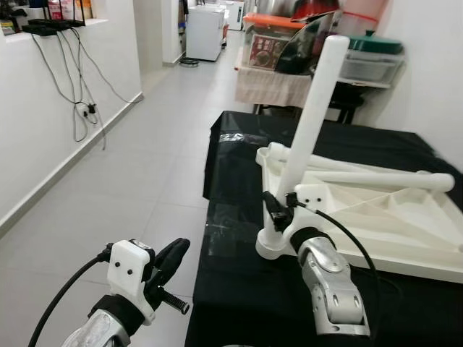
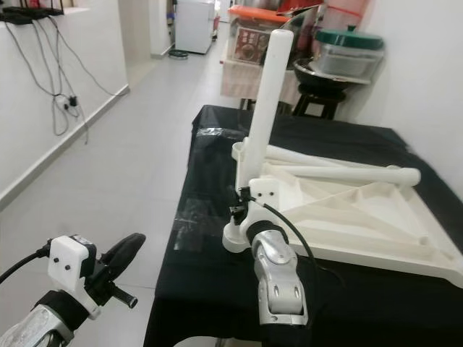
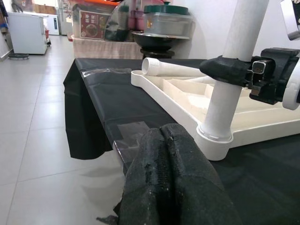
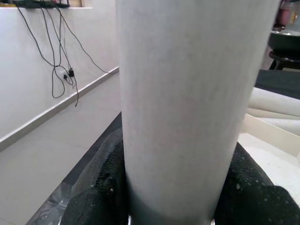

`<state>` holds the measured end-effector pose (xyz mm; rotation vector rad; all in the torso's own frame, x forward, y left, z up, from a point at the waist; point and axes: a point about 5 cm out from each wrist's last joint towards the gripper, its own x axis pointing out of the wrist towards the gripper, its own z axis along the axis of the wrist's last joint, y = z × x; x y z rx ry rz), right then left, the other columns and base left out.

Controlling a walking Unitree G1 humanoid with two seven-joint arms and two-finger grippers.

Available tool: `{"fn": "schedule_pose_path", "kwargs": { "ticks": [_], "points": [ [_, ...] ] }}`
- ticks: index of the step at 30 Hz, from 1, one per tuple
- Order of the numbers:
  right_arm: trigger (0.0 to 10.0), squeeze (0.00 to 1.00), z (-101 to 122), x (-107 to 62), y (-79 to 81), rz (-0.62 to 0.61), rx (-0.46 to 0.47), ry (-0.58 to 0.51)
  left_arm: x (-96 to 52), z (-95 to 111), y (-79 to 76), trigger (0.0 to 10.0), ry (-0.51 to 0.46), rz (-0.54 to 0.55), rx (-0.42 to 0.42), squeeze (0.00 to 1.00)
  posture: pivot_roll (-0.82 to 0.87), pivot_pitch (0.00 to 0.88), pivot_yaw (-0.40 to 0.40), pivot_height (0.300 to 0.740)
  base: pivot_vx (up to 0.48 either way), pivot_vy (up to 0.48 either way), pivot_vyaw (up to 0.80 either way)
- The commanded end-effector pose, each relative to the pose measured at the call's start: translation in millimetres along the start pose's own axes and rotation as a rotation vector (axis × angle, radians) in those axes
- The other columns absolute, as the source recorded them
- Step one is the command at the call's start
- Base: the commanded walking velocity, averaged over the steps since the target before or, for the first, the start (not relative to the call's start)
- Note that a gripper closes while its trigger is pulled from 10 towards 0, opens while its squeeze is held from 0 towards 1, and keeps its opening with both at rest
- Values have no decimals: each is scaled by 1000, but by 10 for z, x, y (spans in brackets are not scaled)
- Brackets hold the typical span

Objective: Building children table

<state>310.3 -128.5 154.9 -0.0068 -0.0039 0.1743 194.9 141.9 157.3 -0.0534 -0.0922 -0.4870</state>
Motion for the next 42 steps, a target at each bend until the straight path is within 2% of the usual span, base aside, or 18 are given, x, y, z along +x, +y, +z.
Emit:
{"fn": "schedule_pose_path", "kwargs": {
  "ticks": [1,2,3,4,5,9,11,13,14,16,21,26,28,30,31,32,33,42],
  "points": [
    [10000,0,-153,-21,-40,3,-68,76,-13,-23,-10,10000,14,-5,-2,0,25,0,-119,740,0,0,0],
    [10000,0,-149,-12,-9,62,-52,70,-14,-24,-7,10000,14,-4,-2,0,23,0,-117,740,0,0,0],
    [10000,314,-148,-1,-4,96,-33,71,-13,-25,-4,10000,14,-4,-2,0,22,0,-114,740,0,0,0],
    [10000,314,-148,-1,-4,96,-33,71,-13,-25,-4,10000,14,-4,-2,0,22,0,-114,740,0,0,0],
    [10000,1000,-137,27,-2,136,-5,66,-11,-25,-4,10000,14,-6,-2,0,20,0,-111,740,0,0,0],
    [10000,1000,-63,81,7,234,43,58,-7,-28,-9,10000,14,-7,-3,0,25,0,-111,740,0,0,0],
    [10000,945,11,134,-7,438,129,91,7,-32,-15,10000,14,-7,-3,0,25,0,-113,740,0,0,0],
    [10000,945,11,134,-7,438,129,91,7,-32,-15,10000,14,-7,-3,0,25,0,-113,740,0,0,0],
    [10000,0,43,173,-59,510,138,92,13,-34,-16,10000,14,-7,-4,0,28,0,-114,740,0,0,0],
    [10000,0,60,298,-214,644,235,150,23,-41,-26,10000,12,-7,-3,0,45,0,-130,740,0,0,0],
    [10000,0,109,389,-329,736,214,170,27,-44,-35,10000,11,-5,-3,0,58,0,-133,740,0,0,0],
    [10000,0,155,470,-454,743,148,185,28,-41,-36,10000,11,-5,-5,0,54,0,-126,740,0,0,0],
    [10000,0,207,536,-582,708,163,197,29,-38,-34,10000,12,-6,-6,0,52,0,-126,740,0,0,0],
    [10000,0,221,551,-613,697,181,199,30,-37,-34,10000,13,-6,-7,0,52,0,-126,740,0,0,0],
    [3490,0,228,552,-618,710,194,199,30,-36,-34,10000,12,-6,-6,0,52,0,-126,740,0,0,0],
    [3490,0,228,552,-618,710,194,199,30,-36,-34,10000,12,-6,-6,0,52,0,-126,740,0,0,0],
    [0,0,226,549,-610,724,192,200,30,-34,-34,10000,12,-6,-6,0,53,0,-128,740,0,0,0],
    [0,0,186,532,-648,699,134,183,31,-28,-39,10000,10,-5,-6,0,41,0,-125,740,0,0,0]
  ]
}}
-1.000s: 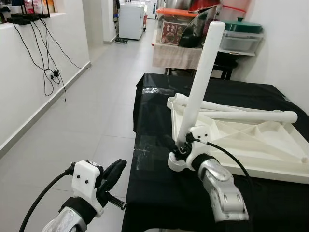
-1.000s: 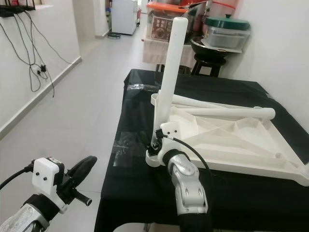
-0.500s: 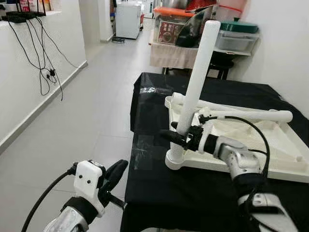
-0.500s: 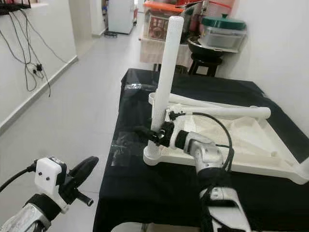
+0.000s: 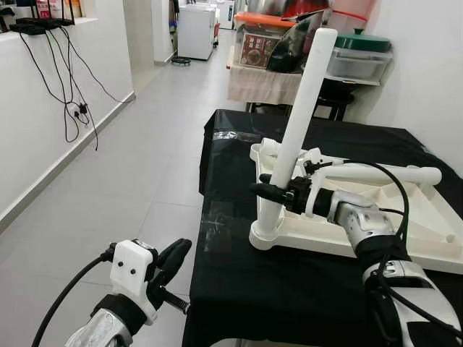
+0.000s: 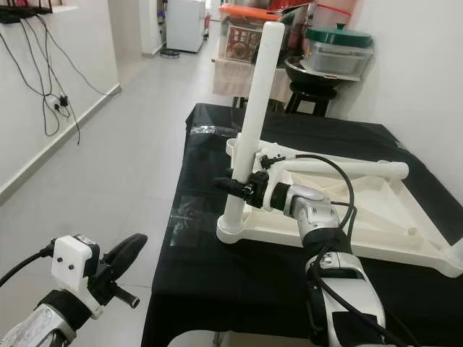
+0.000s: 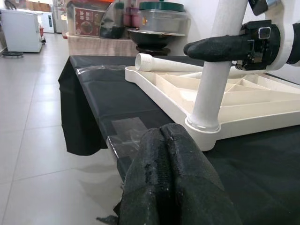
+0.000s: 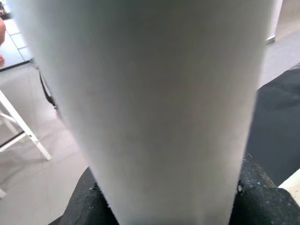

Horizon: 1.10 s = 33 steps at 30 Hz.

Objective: Building children table

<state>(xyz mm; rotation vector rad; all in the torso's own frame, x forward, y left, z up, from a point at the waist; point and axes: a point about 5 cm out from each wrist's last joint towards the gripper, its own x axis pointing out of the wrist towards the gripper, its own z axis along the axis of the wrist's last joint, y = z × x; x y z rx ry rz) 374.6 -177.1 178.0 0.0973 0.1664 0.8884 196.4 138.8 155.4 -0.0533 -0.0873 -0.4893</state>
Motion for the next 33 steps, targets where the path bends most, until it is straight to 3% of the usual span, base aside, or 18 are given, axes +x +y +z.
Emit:
{"fn": "schedule_pose_path", "kwargs": {
  "ticks": [1,4,5,6,7,9,10,11,20,21,24,25,27,28,30,31,33],
  "points": [
    [0,0,-73,-51,-45,-73,8,18,3,0,-21,10000,5,-4,-4,0,38,0,-132,740,0,0,0],
    [0,0,-155,-34,-16,-164,24,27,-2,7,-18,10000,3,-3,-4,0,38,0,-134,740,0,0,0],
    [0,0,-223,-13,30,-351,-27,26,-11,15,-13,10000,3,-3,-3,0,31,0,-133,740,0,0,0],
    [0,0,-268,-55,139,-636,6,-81,-19,24,-3,10000,2,-2,-2,0,17,0,-122,740,0,0,0],
    [0,0,-381,-83,389,-768,-15,-117,-22,29,6,10000,3,-3,-2,0,24,0,-110,740,0,0,0],
    [0,0,-381,-83,389,-768,-15,-117,-22,29,6,10000,3,-3,-2,0,24,0,-110,740,0,0,0],
    [0,0,-390,-78,562,-805,-72,-137,-23,28,15,10000,4,-4,-2,0,15,0,-98,740,0,0,0],
    [0,0,-402,-66,580,-821,-58,-135,-22,26,14,10000,5,-4,-3,0,20,0,-101,740,0,0,0],
    [78,0,-425,4,518,-803,-71,-99,-29,8,31,10000,9,-1,-3,0,22,0,-106,740,0,0,0],
    [10000,0,-410,30,583,-755,-82,-89,-29,5,31,10000,10,-1,-3,0,20,0,-100,740,0,0,0],
    [10000,0,-410,30,583,-755,-82,-89,-29,5,31,10000,10,-1,-3,0,20,0,-100,740,0,0,0],
    [10000,1000,-402,59,621,-699,-70,-78,-27,2,29,10000,11,-2,-4,0,22,0,-103,740,0,0,0],
    [10000,1000,-381,87,634,-636,-46,-80,-24,-1,26,10000,12,-3,-4,0,27,0,-106,740,0,0,0],
    [10000,1000,-358,132,628,-526,-17,-77,-19,-5,21,10000,12,-3,-4,0,27,0,-108,740,0,0,0],
    [10000,1000,-358,132,628,-526,-17,-77,-19,-5,21,10000,12,-3,-4,0,27,0,-108,740,0,0,0],
    [10000,800,-300,153,574,-384,-12,-78,-16,-10,17,10000,12,-4,-5,0,28,0,-108,740,0,0,0],
    [10000,800,-300,153,574,-384,-12,-78,-16,-10,17,10000,12,-4,-5,0,28,0,-108,740,0,0,0]
  ]
}}
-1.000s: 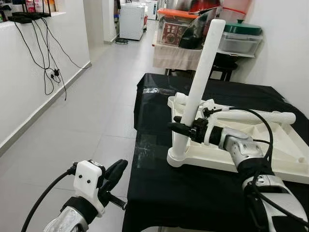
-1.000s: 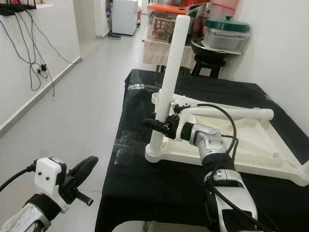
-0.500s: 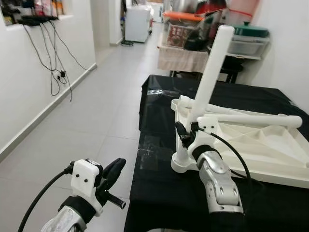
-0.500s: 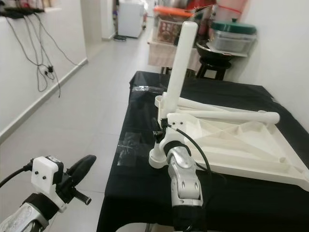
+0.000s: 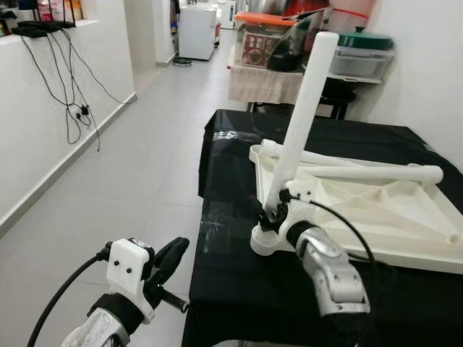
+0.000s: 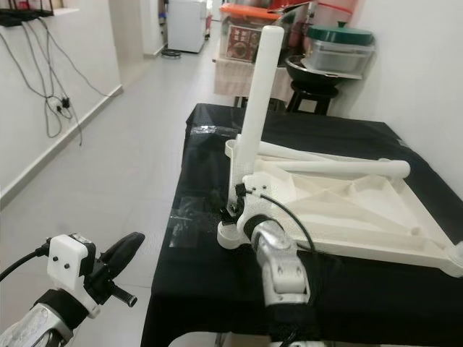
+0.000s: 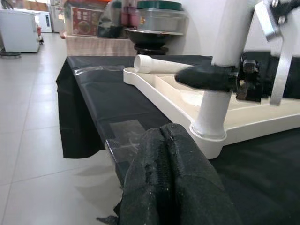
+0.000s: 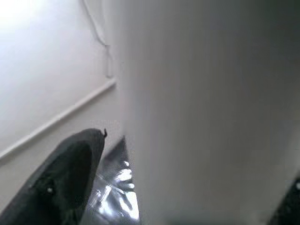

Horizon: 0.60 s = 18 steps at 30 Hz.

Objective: Building children table

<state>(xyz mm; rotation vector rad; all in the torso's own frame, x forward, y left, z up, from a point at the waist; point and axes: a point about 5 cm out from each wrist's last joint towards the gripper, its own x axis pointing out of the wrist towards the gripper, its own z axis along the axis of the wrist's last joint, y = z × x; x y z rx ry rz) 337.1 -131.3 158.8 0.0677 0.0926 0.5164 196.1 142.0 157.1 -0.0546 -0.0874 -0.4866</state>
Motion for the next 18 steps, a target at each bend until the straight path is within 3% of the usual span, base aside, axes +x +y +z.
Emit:
{"fn": "schedule_pose_path", "kwargs": {
  "ticks": [1,2,3,5,8,17,18],
  "points": [
    [10000,0,-4,24,-36,113,13,23,4,-37,-13,10000,13,-7,-4,0,29,0,-110,740,0,0,0],
    [10000,0,-4,24,-36,113,13,23,4,-37,-13,10000,13,-7,-4,0,29,0,-110,740,0,0,0],
    [10000,0,17,49,-132,232,47,55,6,-45,-18,10000,13,-7,-5,0,38,0,-117,740,0,0,0],
    [10000,0,17,49,-132,232,47,55,6,-45,-18,10000,13,-7,-5,0,38,0,-117,740,0,0,0],
    [10000,0,101,85,-280,483,39,137,4,-53,-24,10000,15,-6,-6,0,43,0,-116,740,0,0,0],
    [10000,0,144,97,-331,533,55,169,5,-48,-23,10000,16,-7,-7,0,46,0,-107,740,0,0,0],
    [1843,0,166,105,-365,547,91,174,8,-43,-27,10000,16,-8,-7,0,47,0,-114,740,0,0,0]
  ]
}}
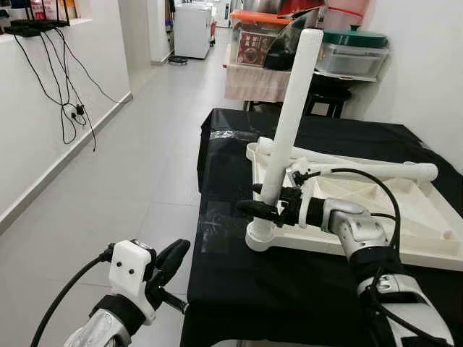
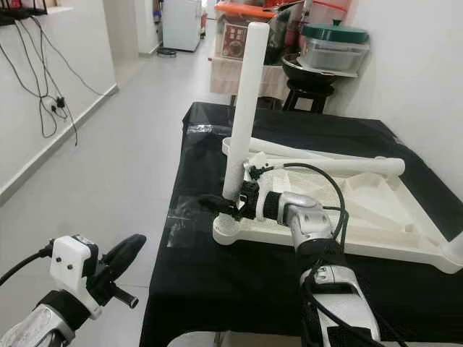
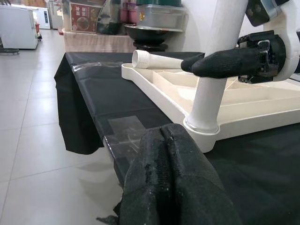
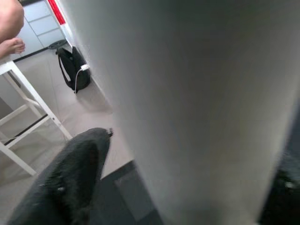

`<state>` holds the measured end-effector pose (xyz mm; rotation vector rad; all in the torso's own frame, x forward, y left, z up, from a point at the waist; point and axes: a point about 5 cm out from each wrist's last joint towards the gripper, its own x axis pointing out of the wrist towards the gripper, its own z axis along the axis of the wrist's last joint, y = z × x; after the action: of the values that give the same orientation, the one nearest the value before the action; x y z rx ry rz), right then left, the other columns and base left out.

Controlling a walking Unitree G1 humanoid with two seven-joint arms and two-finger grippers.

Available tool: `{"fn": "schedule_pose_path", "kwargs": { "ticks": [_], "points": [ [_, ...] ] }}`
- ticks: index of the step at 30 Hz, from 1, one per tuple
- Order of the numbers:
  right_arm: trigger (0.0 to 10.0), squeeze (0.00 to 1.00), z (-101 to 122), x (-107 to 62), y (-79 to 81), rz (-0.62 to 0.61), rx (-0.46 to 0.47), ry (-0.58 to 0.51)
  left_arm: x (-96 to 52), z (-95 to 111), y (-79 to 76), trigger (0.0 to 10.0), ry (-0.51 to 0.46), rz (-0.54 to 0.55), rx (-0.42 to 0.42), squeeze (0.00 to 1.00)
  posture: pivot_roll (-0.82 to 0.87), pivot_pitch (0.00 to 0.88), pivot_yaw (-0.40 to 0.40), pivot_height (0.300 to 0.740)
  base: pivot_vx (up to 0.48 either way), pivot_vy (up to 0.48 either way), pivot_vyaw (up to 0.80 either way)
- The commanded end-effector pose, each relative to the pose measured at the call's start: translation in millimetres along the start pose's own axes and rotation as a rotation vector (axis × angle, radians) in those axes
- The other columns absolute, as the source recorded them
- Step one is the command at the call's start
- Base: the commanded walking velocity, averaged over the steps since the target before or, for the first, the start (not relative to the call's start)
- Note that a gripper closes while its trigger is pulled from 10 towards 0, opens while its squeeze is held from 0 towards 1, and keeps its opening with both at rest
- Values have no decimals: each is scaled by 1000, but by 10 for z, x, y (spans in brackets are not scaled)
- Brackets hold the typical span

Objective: Building children table

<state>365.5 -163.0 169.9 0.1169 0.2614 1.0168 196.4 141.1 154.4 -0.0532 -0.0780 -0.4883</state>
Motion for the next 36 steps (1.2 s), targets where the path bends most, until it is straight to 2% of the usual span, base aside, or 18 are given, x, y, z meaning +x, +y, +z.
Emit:
{"fn": "schedule_pose_path", "kwargs": {
  "ticks": [1,2,5,12,13,15,16,17,18,19,21,22,23,25,31,32,33,36],
  "points": [
    [1843,0,15,37,24,50,18,4,4,-16,-21,10000,6,-6,-6,0,47,0,-114,740,0,0,0],
    [0,0,30,27,5,58,36,-1,9,-11,-24,10000,5,-6,-6,0,45,0,-116,740,0,0,0],
    [0,0,39,15,-11,52,45,-17,15,-8,-25,10000,4,-6,-5,0,38,0,-113,740,0,0,0],
    [0,0,58,-69,-145,-151,-38,-94,30,0,-31,10000,-3,-6,-3,0,33,0,-121,740,0,0,0],
    [0,0,38,-83,-172,-238,-31,-111,29,7,-31,10000,-5,-6,-2,0,33,0,-124,740,0,0,0],
    [0,0,38,-83,-172,-238,-31,-111,29,7,-31,10000,-5,-6,-2,0,33,0,-124,740,0,0,0],
    [0,0,0,-90,-188,-389,-32,-140,21,15,-28,10000,-6,-5,-2,0,30,0,-126,740,0,0,0],
    [0,0,-40,-142,-196,-664,-31,-201,8,24,-18,10000,-6,-4,-1,0,16,0,-120,740,0,0,0],
    [0,0,-40,-142,-196,-664,-31,-201,8,24,-18,10000,-6,-4,-1,0,16,0,-120,740,0,0,0],
    [0,0,-169,-180,-16,-885,-12,-260,-5,35,-12,10000,-7,-5,-1,0,10,0,-118,740,0,0,0],
    [0,0,-169,-180,-16,-885,-12,-260,-5,35,-12,10000,-7,-5,-1,0,10,0,-118,740,0,0,0],
    [0,0,-313,-115,280,-955,-23,-272,-13,41,-2,10000,-6,-5,-1,0,1,0,-97,740,0,0,0],
    [0,0,-313,-115,280,-955,-23,-272,-13,41,-2,10000,-6,-5,-1,0,1,0,-97,740,0,0,0],
    [0,0,-334,33,465,-905,-69,-264,-11,30,-3,10000,-2,-7,-4,0,13,0,-99,740,0,0,0],
    [0,0,-331,92,398,-876,-76,-246,-9,21,-3,10000,0,-8,-3,0,21,0,-106,740,0,0,0],
    [3451,0,-332,107,410,-869,-99,-241,-9,17,1,10000,0,-6,-2,0,18,0,-105,740,0,0,0],
    [10000,0,-342,122,429,-868,-111,-219,-9,13,5,10000,0,-4,-2,0,20,0,-105,740,0,0,0],
    [10000,0,-335,146,449,-840,-115,-207,-8,10,9,10000,0,-4,-1,0,25,0,-104,740,0,0,0]
  ]
}}
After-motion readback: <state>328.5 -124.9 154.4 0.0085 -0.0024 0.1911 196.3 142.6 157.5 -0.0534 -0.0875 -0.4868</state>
